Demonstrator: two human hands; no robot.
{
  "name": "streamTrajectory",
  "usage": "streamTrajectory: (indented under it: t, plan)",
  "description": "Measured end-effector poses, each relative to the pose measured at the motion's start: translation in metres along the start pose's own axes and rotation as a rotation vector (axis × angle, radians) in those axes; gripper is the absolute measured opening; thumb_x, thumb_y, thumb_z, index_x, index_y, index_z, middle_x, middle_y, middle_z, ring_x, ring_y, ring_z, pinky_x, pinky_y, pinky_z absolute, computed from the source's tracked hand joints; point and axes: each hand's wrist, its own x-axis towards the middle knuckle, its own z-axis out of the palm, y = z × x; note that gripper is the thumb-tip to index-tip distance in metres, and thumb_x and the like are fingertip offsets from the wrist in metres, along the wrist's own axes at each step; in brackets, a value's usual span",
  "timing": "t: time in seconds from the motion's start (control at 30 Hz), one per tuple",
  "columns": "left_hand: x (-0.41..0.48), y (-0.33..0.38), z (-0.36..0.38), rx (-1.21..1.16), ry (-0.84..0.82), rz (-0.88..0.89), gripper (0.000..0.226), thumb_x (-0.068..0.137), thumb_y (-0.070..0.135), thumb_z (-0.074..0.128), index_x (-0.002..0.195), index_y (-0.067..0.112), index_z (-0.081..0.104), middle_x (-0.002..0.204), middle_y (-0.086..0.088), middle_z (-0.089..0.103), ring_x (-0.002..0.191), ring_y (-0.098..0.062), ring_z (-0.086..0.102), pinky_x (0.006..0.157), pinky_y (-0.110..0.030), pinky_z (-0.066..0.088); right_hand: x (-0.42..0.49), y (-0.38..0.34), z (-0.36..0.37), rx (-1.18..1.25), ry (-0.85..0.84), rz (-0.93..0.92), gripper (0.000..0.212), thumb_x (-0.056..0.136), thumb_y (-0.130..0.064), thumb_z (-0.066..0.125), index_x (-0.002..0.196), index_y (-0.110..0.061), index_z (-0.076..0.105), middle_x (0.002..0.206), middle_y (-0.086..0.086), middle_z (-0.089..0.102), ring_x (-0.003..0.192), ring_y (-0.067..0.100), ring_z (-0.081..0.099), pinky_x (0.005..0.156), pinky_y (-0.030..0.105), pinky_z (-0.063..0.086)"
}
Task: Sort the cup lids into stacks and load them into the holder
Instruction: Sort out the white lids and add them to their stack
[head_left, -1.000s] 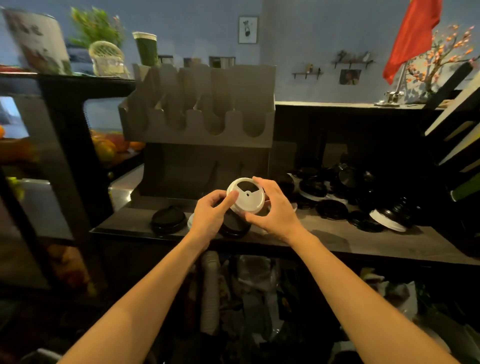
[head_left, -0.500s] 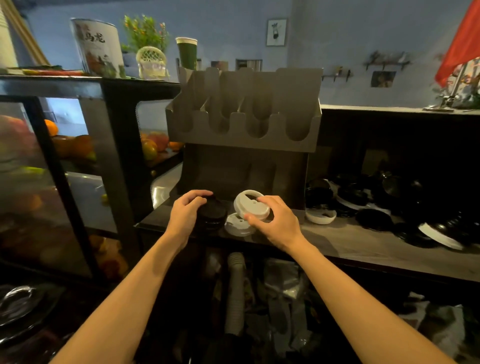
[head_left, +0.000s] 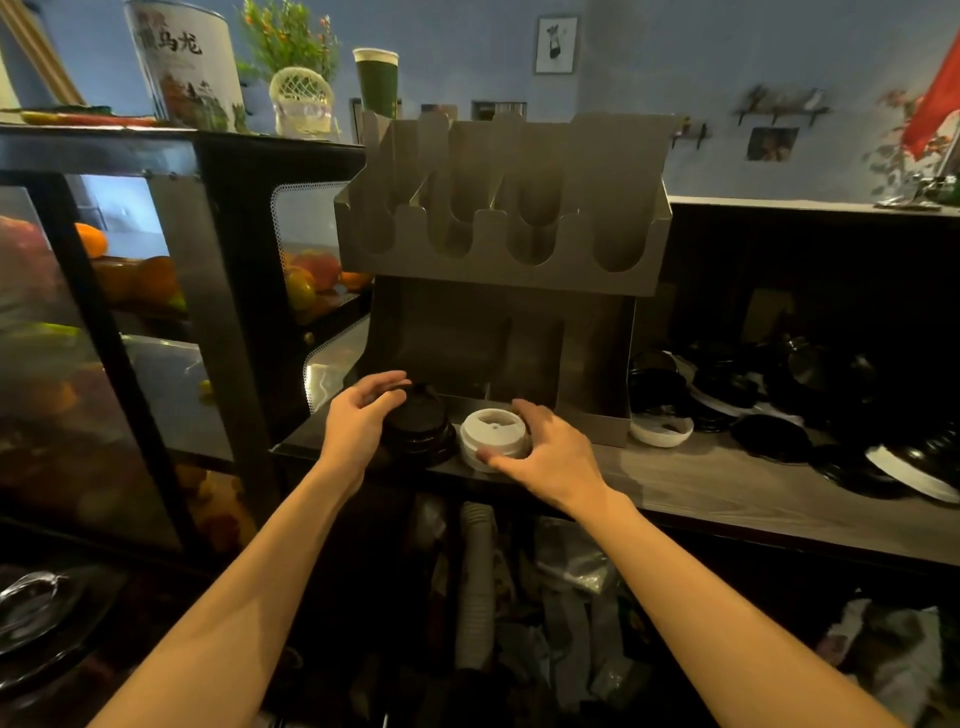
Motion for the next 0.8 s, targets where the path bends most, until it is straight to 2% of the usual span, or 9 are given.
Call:
streamTrajectory:
  t: [0.1, 0.23, 0.33, 0.43, 0.5, 0.57, 0.63, 0.73, 0.8]
  plan:
    - [0.004, -0.005, 0.001, -0.019, 0.035, 0.005, 0.017, 0.094, 0.015, 0.069, 0.105, 0.025, 0.078, 0.108, 0.006, 0.076, 0.110, -0.013, 0.068, 0.101, -0.038, 0.055, 0.004, -0.001, 0.001, -0.098, -0.076, -0.015, 0.079, 0.080, -0.077, 0.059, 0.141, -0.027, 0.048, 0.129, -0.006, 0.053, 0.118, 0.018, 0.055, 0.090, 0.034, 0.046]
    - [0.007, -0.009, 0.000, -0.065, 0.083, -0.014, 0.017, 0.094, 0.013, 0.068, 0.106, 0.019, 0.077, 0.105, 0.004, 0.077, 0.104, -0.011, 0.070, 0.088, -0.027, 0.057, 0.007, -0.002, 0.002, -0.109, -0.136, 0.010, 0.071, 0.079, -0.076, 0.057, 0.134, -0.030, 0.053, 0.124, -0.007, 0.051, 0.113, 0.018, 0.055, 0.086, 0.030, 0.042]
    - [0.009, -0.010, 0.000, -0.087, 0.078, -0.022, 0.017, 0.094, 0.011, 0.067, 0.107, 0.018, 0.075, 0.101, 0.008, 0.078, 0.098, -0.004, 0.071, 0.084, -0.022, 0.056, 0.008, -0.004, 0.005, -0.125, -0.151, 0.011, 0.074, 0.080, -0.072, 0.057, 0.138, -0.026, 0.052, 0.127, -0.005, 0.049, 0.114, 0.020, 0.054, 0.093, 0.033, 0.045]
    - [0.009, -0.013, 0.004, -0.119, 0.061, -0.047, 0.018, 0.094, 0.010, 0.067, 0.109, 0.016, 0.073, 0.100, 0.007, 0.078, 0.097, -0.005, 0.072, 0.084, -0.022, 0.056, 0.007, -0.004, 0.005, -0.100, -0.160, 0.002, 0.073, 0.081, -0.070, 0.059, 0.139, -0.025, 0.050, 0.128, -0.005, 0.042, 0.114, 0.020, 0.051, 0.097, 0.034, 0.045]
    - [0.010, -0.014, 0.004, -0.141, 0.052, -0.057, 0.018, 0.094, 0.009, 0.067, 0.110, 0.016, 0.072, 0.100, 0.005, 0.079, 0.099, -0.008, 0.073, 0.088, -0.026, 0.057, 0.005, -0.003, 0.003, -0.093, -0.150, -0.011, 0.076, 0.082, -0.070, 0.060, 0.141, -0.024, 0.048, 0.129, -0.004, 0.037, 0.116, 0.020, 0.048, 0.101, 0.035, 0.044]
    - [0.011, -0.016, 0.004, -0.156, 0.045, -0.079, 0.019, 0.094, 0.009, 0.068, 0.112, 0.015, 0.071, 0.102, 0.004, 0.079, 0.103, -0.012, 0.072, 0.092, -0.031, 0.057, 0.003, -0.004, 0.002, -0.119, -0.130, -0.030, 0.085, 0.083, -0.070, 0.060, 0.151, -0.024, 0.037, 0.134, -0.002, 0.035, 0.124, 0.021, 0.041, 0.108, 0.035, 0.036]
    - [0.011, -0.019, 0.004, -0.155, 0.031, -0.100, 0.020, 0.094, 0.010, 0.068, 0.112, 0.017, 0.071, 0.104, 0.003, 0.079, 0.106, -0.015, 0.072, 0.096, -0.035, 0.057, 0.001, -0.008, 0.002, -0.090, -0.029, -0.067, 0.086, 0.085, -0.067, 0.061, 0.155, -0.025, 0.030, 0.139, -0.001, 0.035, 0.129, 0.018, 0.033, 0.111, 0.035, 0.030]
    - [0.010, -0.019, 0.004, -0.117, 0.010, -0.116, 0.018, 0.094, 0.013, 0.068, 0.108, 0.021, 0.076, 0.104, 0.003, 0.078, 0.105, -0.016, 0.072, 0.092, -0.034, 0.058, 0.003, -0.024, 0.004, -0.040, 0.137, -0.174, 0.071, 0.087, -0.062, 0.061, 0.146, -0.025, 0.043, 0.137, -0.003, 0.040, 0.126, 0.014, 0.035, 0.109, 0.034, 0.036]
    - [0.010, -0.016, 0.004, -0.078, -0.009, -0.119, 0.017, 0.094, 0.016, 0.069, 0.106, 0.023, 0.078, 0.102, 0.001, 0.077, 0.101, -0.017, 0.072, 0.084, -0.029, 0.060, 0.009, -0.038, 0.009, -0.061, 0.090, -0.219, 0.068, 0.089, -0.063, 0.059, 0.145, -0.026, 0.046, 0.138, -0.004, 0.042, 0.126, 0.014, 0.038, 0.106, 0.031, 0.035]
